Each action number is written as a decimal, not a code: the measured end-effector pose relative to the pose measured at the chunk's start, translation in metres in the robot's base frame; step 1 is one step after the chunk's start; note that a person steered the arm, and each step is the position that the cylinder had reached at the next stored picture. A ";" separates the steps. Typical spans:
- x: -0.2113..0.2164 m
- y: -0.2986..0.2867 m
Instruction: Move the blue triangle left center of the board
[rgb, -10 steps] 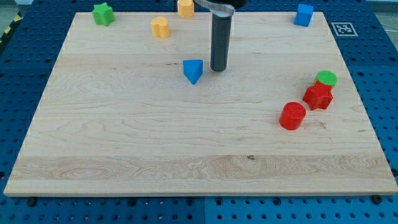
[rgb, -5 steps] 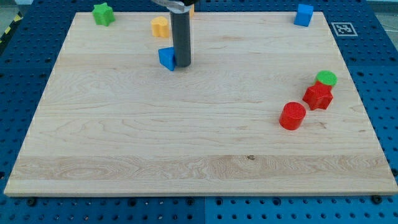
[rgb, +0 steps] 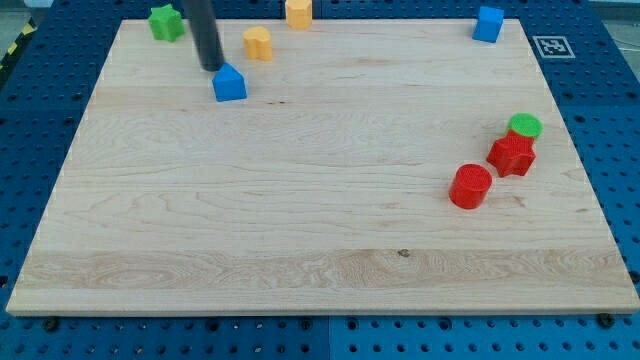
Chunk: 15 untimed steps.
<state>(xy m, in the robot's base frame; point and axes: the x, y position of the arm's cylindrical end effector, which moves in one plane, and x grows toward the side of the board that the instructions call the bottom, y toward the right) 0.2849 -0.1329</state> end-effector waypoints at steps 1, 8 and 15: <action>-0.003 0.057; 0.072 0.013; 0.042 -0.172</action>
<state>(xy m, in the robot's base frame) 0.3272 -0.3046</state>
